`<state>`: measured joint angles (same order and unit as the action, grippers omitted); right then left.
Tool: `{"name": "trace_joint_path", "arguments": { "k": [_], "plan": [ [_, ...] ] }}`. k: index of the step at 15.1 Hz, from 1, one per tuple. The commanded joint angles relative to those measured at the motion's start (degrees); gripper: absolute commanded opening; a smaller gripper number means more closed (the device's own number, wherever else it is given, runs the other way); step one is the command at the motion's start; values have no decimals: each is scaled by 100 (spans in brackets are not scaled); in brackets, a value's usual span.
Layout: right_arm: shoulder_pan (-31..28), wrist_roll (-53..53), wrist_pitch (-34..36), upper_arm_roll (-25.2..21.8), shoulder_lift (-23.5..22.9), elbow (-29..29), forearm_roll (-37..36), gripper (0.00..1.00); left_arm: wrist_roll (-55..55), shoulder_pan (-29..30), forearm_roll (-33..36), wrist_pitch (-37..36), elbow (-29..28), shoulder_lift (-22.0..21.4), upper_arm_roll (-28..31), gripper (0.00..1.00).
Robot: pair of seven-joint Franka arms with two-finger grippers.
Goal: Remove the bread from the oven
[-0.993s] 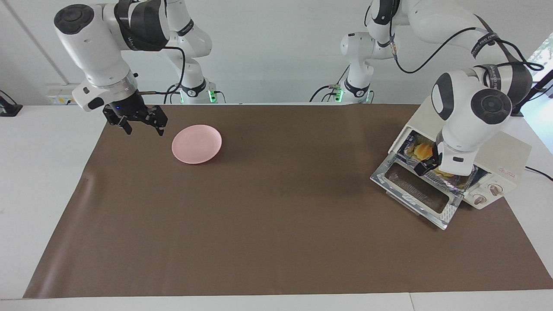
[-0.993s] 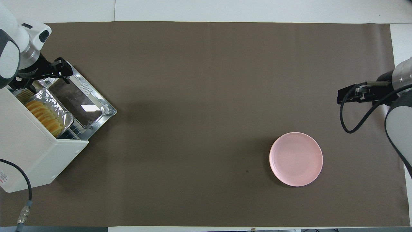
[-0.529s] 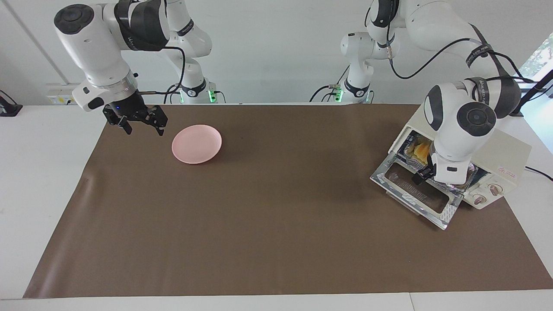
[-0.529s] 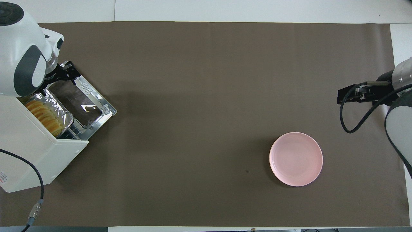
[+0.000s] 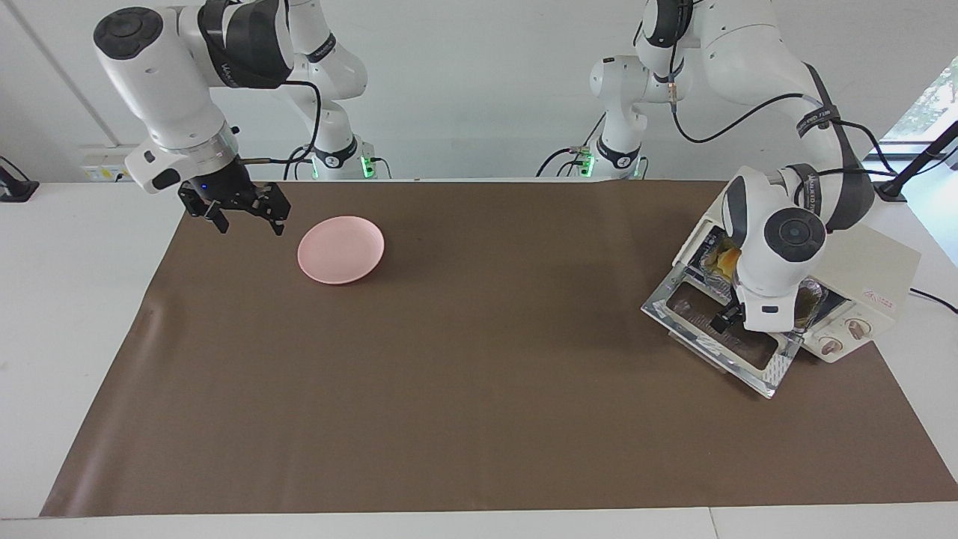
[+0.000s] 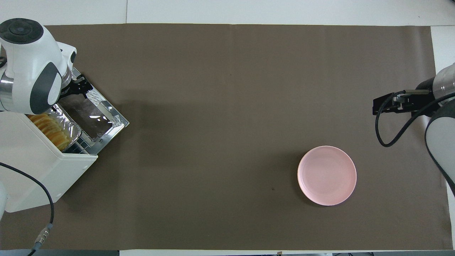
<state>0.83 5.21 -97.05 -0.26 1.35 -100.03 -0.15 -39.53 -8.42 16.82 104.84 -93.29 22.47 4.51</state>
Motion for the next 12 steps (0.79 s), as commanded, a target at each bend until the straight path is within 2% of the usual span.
{"name": "trace_joint_path", "arguments": {
  "k": [1,3,4,7,9,10,11,12],
  "plan": [
    [-65,-152,64,52,76,-34,-100,100,-196,7,155,352,-478,-217,-2,100],
    [-74,-161,64,52,76,-34,-100,100,-283,34,155,441,-567,-208,6,100],
    [-74,-161,64,52,76,-34,-100,100,-336,43,155,450,-576,-208,6,94],
    [-74,-152,64,52,76,-34,-100,100,-336,122,155,459,-602,-217,6,65],
    [-74,-152,72,52,76,-34,-100,100,-319,218,155,441,-602,-217,6,50],
    [-74,-152,72,52,76,-34,-100,100,-310,236,155,432,-602,-217,6,36],
    [-66,-152,64,52,76,-34,-100,100,-301,245,155,424,-602,-225,6,12],
    [-74,-152,64,52,76,-34,-100,100,-293,262,155,432,-594,-226,6,0]
  ]
}}
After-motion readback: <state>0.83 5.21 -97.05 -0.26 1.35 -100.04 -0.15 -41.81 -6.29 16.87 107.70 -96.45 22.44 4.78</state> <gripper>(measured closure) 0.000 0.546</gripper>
